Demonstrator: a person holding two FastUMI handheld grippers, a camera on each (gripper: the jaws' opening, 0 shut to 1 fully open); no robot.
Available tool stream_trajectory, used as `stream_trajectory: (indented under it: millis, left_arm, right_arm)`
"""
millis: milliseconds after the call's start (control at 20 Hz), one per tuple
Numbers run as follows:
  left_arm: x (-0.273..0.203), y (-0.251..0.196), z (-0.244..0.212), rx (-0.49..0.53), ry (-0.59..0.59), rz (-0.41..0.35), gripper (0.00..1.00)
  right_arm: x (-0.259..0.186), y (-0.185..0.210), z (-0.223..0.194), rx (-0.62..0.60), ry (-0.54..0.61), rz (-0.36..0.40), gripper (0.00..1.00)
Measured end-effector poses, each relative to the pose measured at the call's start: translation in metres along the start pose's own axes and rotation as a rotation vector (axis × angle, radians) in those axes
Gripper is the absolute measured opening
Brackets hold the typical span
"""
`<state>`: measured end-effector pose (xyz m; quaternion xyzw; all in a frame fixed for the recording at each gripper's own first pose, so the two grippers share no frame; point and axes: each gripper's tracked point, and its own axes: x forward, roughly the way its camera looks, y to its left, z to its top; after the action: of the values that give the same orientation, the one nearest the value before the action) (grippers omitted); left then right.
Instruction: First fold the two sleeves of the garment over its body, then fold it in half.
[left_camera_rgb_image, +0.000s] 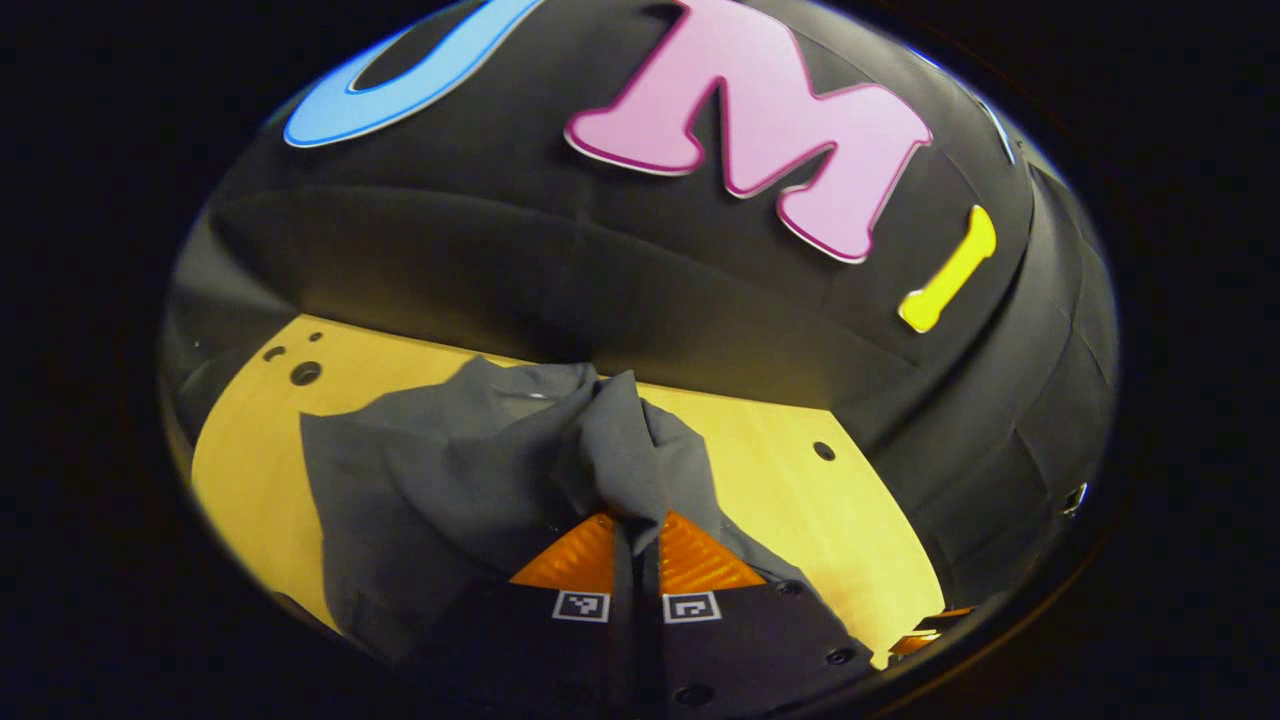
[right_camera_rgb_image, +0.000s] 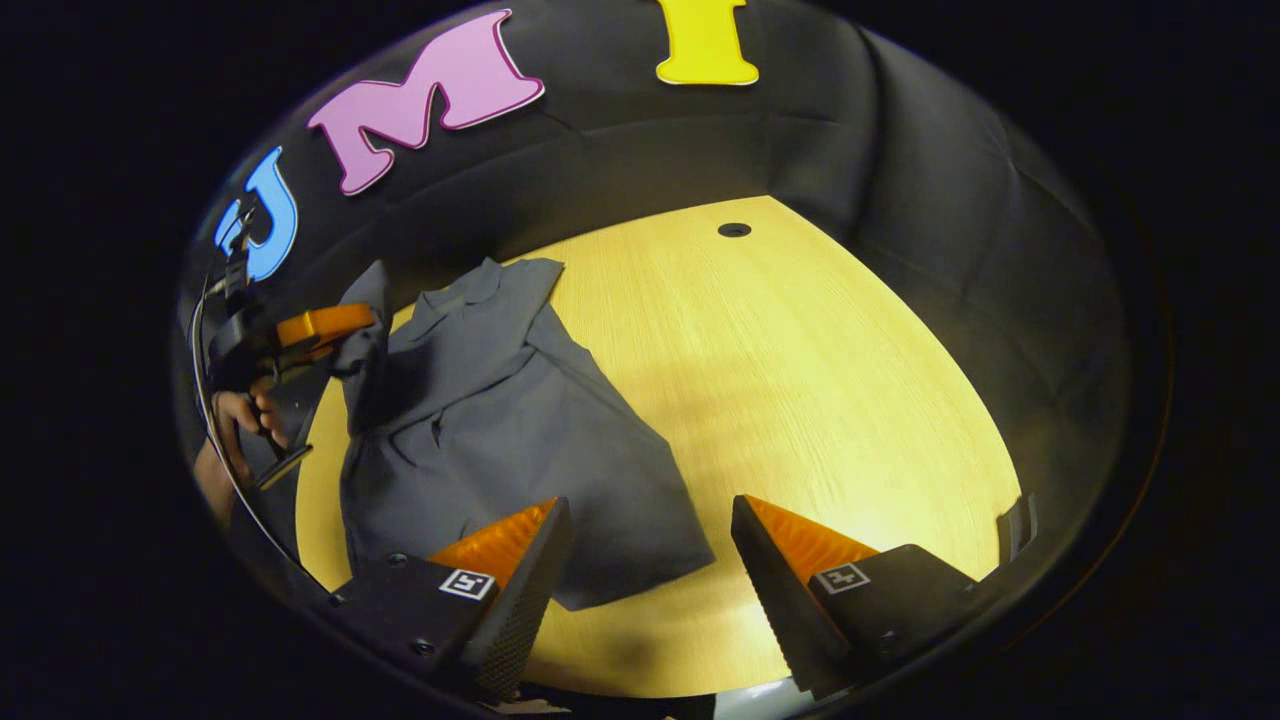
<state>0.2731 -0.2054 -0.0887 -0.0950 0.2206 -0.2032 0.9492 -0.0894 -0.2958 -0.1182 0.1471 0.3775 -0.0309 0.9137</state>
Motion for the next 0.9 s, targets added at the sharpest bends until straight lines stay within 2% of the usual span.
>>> stream_trajectory:
  millis: [100,200,400,450,550,700,800,850,900]
  left_arm:
    - [0.015,-0.018,-0.007,0.005,0.019,-0.019,0.05]
    - [0.033,-0.026,-0.017,0.005,0.045,-0.005,0.10]
    - [0.057,-0.036,-0.034,-0.057,0.083,0.012,0.15]
    - [0.058,-0.038,-0.040,-0.077,0.098,0.006,0.10]
    - [0.059,-0.041,-0.045,-0.120,0.098,-0.003,0.35]
    - [0.039,-0.032,-0.045,-0.148,0.074,0.002,0.72]
    - [0.010,-0.017,-0.043,-0.143,0.057,0.023,0.85]
    - [-0.007,-0.005,-0.044,-0.119,0.046,0.047,0.84]
    - [-0.027,0.010,-0.049,-0.090,0.044,0.081,0.94]
  right_arm:
    - [0.003,0.001,-0.004,-0.001,0.017,0.014,0.99]
    - [0.009,0.002,-0.011,0.012,0.042,0.039,0.99]
    - [0.020,0.007,-0.015,-0.012,0.089,0.078,0.99]
    - [0.023,0.004,-0.017,-0.013,0.104,0.081,0.99]
    - [0.033,0.001,-0.016,-0.004,0.132,0.091,0.99]
    - [0.041,0.000,-0.019,-0.053,0.166,0.109,0.99]
    - [0.044,0.006,-0.025,-0.100,0.189,0.135,0.99]
    - [0.044,0.010,-0.030,-0.116,0.199,0.153,0.99]
    - [0.044,0.013,-0.033,-0.131,0.211,0.170,0.99]
